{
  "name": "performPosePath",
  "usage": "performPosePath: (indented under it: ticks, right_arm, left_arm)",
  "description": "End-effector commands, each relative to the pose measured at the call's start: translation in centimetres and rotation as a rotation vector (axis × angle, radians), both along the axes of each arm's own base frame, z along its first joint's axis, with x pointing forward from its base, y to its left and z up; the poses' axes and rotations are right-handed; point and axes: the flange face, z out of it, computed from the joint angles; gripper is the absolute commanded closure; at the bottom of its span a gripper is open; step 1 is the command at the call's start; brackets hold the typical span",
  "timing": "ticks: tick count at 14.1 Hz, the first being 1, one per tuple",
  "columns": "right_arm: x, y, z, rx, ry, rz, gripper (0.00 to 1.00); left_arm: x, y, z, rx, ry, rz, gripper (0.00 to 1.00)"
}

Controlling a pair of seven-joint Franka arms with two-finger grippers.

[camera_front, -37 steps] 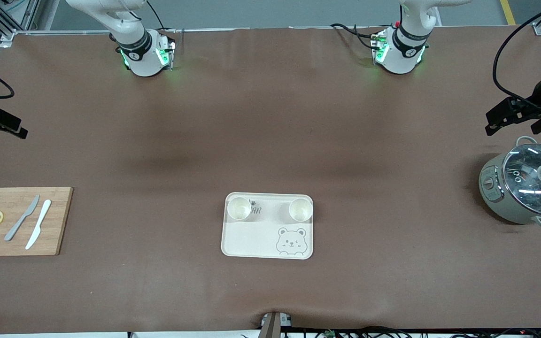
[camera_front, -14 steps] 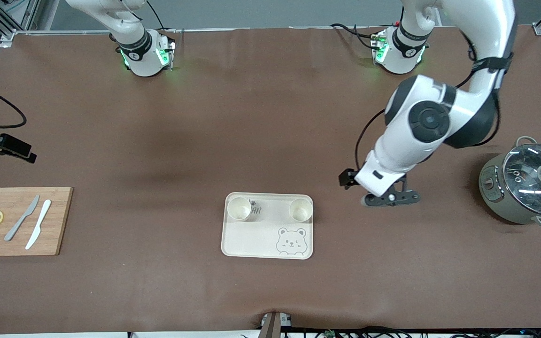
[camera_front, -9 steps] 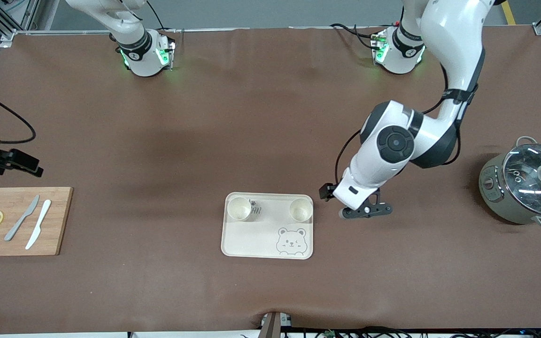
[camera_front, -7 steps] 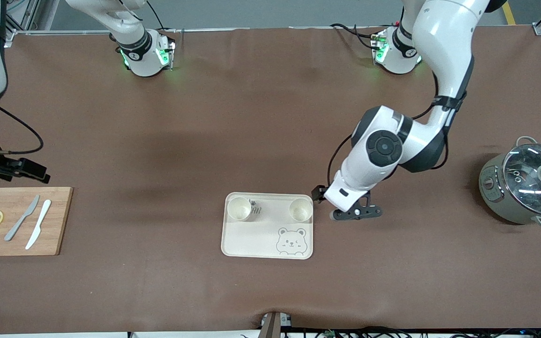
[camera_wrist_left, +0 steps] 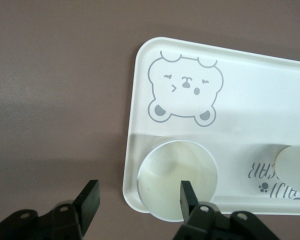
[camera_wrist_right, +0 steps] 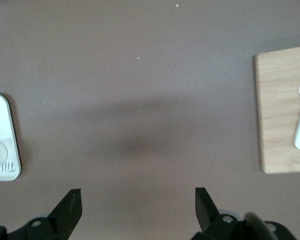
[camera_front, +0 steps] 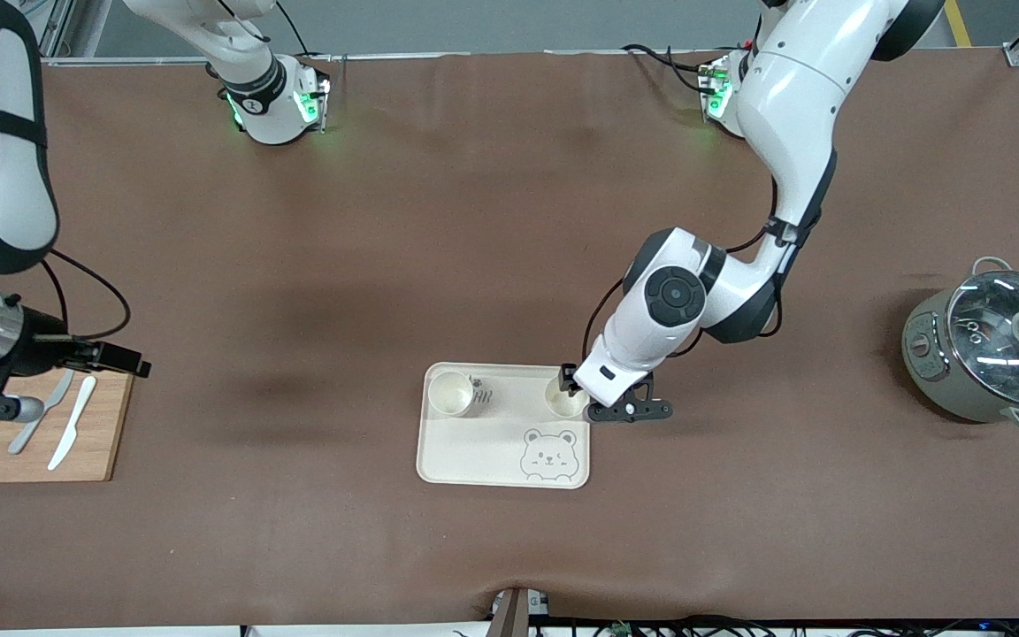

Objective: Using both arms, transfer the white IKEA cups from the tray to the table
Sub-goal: 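Reach the left gripper down to the white cup nearest the pot, then grasp the cup with the left gripper while the right gripper reaches the other cup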

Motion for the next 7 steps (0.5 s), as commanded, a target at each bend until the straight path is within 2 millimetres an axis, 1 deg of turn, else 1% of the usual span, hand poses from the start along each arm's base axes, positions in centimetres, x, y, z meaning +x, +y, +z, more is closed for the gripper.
performPosePath:
  ticks: [1,2,3,4,5,6,7]
  right_arm:
    - [1.5,2.6,-2.0,0.004,-0.021,-0.033,0.0]
    - [1.8,3.2,-2.8,0.002,-0.02,-0.043,0.0]
    - [2.0,4.3,-3.3,-0.001,-0.028,-0.037,0.0]
    - [2.3,5.0,-3.8,-0.003,-0.037,-0.046,0.0]
    - [2.6,5.2,-4.4,-0.002,-0.04,-0.072,0.0]
    - [2.9,6.0,-5.7,-0.005,-0.035,-0.102,0.0]
    - [3.2,7.9,-6.5,-0.007,-0.046,-0.113,0.0]
  left_arm:
    - [-0.1,-0.9,0.0,0.006,-0.007,0.019,0.41]
    - [-0.2,-1.1,-0.3,0.006,-0.002,0.026,0.44]
    - [-0.3,-1.3,-1.4,0.011,0.009,0.025,0.48]
    - [-0.5,-1.7,-1.4,0.012,0.009,0.02,0.51]
    - [-0.6,-1.7,-1.8,0.014,0.013,0.017,0.53]
    - [-0.7,-1.7,-2.2,0.016,0.017,0.018,0.54]
    - [-0.7,-1.7,-2.7,0.017,0.022,0.019,0.58]
